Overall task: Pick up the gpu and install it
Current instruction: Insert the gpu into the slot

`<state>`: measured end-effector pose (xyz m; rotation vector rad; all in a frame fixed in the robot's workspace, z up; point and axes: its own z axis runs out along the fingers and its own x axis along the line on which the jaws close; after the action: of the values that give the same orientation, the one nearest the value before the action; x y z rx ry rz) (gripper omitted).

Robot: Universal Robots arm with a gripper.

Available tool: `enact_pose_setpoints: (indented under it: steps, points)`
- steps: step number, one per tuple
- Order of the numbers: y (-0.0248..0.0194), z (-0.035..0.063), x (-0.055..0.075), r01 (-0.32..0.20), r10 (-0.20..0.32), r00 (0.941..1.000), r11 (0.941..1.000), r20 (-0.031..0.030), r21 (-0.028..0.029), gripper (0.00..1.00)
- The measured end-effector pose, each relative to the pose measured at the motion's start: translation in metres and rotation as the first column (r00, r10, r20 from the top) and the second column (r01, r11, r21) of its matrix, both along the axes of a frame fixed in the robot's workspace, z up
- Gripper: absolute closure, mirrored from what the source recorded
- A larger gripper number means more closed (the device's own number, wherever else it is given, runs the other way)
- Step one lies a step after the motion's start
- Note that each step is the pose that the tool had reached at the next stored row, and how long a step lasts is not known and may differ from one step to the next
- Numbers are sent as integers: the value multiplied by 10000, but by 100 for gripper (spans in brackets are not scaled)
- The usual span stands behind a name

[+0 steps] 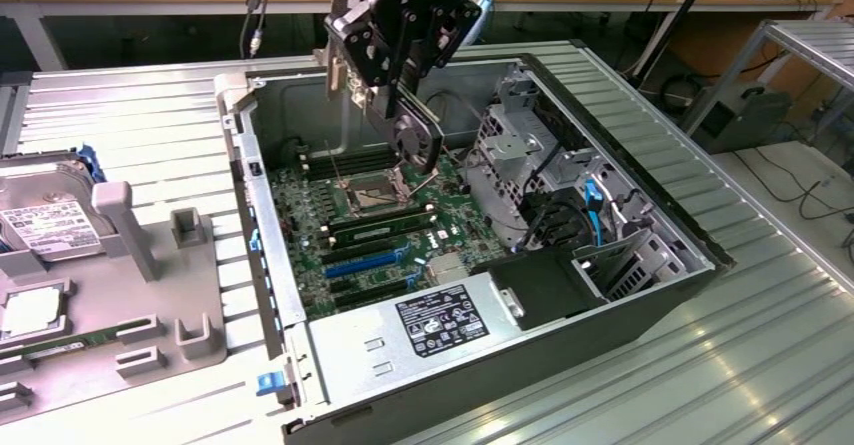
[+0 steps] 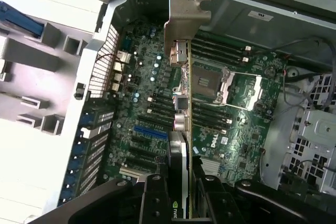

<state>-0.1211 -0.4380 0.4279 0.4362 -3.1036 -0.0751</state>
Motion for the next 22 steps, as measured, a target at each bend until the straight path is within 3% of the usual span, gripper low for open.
enact_pose_setpoints:
  steps: [4,11,15,17,22]
  points:
    - [0,0,0,-604,604,9982,9982,0,0,73]
    - [0,0,0,-1207,1207,9927,9927,0,-1,73]
    - [0,0,0,-1672,1672,9859,9859,0,-1,73]
    - [0,0,0,-2029,2029,9792,9792,0,0,73]
    - [0,0,0,-2414,2414,9704,9704,0,0,73]
